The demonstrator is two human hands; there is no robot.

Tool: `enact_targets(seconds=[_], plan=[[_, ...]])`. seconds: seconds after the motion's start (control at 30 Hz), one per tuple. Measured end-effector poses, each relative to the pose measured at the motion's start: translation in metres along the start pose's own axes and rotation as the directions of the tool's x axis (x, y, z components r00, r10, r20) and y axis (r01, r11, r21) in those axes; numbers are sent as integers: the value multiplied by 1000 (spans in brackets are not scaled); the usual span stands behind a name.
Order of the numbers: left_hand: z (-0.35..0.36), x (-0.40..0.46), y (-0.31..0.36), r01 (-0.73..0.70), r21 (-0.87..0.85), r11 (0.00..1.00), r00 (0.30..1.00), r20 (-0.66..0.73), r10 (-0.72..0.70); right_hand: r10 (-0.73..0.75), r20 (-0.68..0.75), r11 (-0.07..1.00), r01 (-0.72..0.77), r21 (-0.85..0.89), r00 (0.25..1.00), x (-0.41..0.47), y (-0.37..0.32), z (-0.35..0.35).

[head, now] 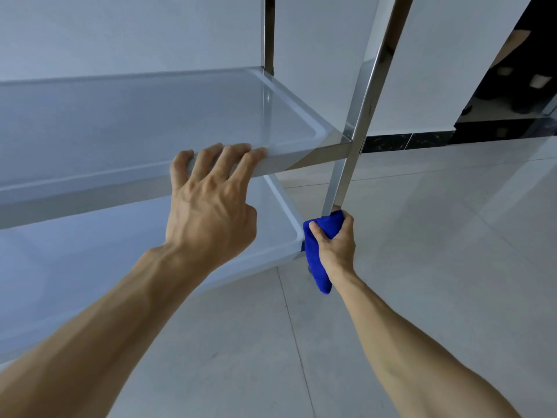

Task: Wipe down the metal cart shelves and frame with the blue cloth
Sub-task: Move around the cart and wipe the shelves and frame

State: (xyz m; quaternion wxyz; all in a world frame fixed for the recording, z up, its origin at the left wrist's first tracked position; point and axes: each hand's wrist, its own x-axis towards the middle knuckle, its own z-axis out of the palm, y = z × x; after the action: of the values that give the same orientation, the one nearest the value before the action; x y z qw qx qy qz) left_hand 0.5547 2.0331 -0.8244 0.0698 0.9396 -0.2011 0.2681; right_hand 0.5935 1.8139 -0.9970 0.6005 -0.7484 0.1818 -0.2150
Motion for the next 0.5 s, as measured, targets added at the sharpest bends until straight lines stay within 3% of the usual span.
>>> enact_targets(seconds=[0.27, 0.37, 0.5], plan=[[-11, 4, 4, 30, -54, 998, 999, 38, -28, -146, -93, 930, 169, 327, 985, 2, -100, -50], [-19, 6, 5, 36, -86, 996, 998, 63, -31, -253, -182, 893, 301, 334, 950, 9, -151, -61], [-38, 15, 6, 43, -128, 991, 986, 164, -21, -306, -53, 920, 310, 240, 951, 27, -200, -53]])
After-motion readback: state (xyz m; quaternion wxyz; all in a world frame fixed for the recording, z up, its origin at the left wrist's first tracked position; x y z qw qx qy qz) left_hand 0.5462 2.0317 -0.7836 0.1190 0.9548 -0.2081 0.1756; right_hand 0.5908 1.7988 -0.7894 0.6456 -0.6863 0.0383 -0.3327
